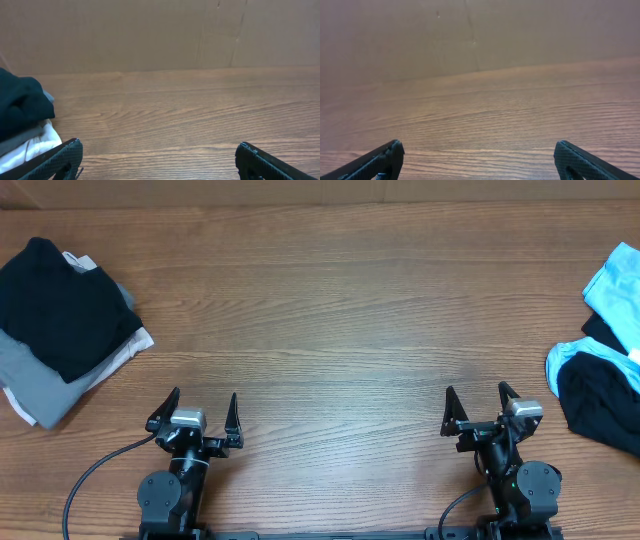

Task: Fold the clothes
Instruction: 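Raise both grippers from rest and move the right gripper toward the right clothes pile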

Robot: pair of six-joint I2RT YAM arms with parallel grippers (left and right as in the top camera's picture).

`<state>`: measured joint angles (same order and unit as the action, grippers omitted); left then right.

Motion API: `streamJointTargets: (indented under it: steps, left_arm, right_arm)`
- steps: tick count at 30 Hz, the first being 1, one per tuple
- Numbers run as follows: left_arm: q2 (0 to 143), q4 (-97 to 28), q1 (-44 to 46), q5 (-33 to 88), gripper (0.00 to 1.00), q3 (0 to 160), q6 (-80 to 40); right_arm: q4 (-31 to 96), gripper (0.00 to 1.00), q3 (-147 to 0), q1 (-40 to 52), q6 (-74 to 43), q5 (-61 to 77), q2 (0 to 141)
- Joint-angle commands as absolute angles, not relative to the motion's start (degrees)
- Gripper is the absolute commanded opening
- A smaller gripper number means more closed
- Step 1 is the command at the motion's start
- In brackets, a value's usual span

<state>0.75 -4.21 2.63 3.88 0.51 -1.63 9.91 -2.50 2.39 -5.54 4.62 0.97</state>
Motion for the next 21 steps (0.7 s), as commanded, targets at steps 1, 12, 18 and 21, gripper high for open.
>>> streamJointTargets:
  steps: [1,12,18,21]
  left_arm:
    - [0.4,-5.5,3.0,4.1,1.00,3.3,-5.0]
    - [8.0,-15.5,3.0,4.0,1.00,16.6,-4.9]
    - [19.7,-19.9,3.0,4.1,1.00,25.5,-4.7]
    - [26.7,-24.6,3.0,4.2,1.00,31.8,-3.7]
  right_arm:
    - [9.8,1.00,-6.1,2.5,-8.6,3.1,1.9]
    - [10.1,1.00,-17.7,2.5,-9.0,1.9,18.2]
    - [15.3,1.00,-28.3,2.5,-9.0,2.0,35.3]
    - [19.7,1.00,-35.0,2.5,-9.0,2.0,44.5]
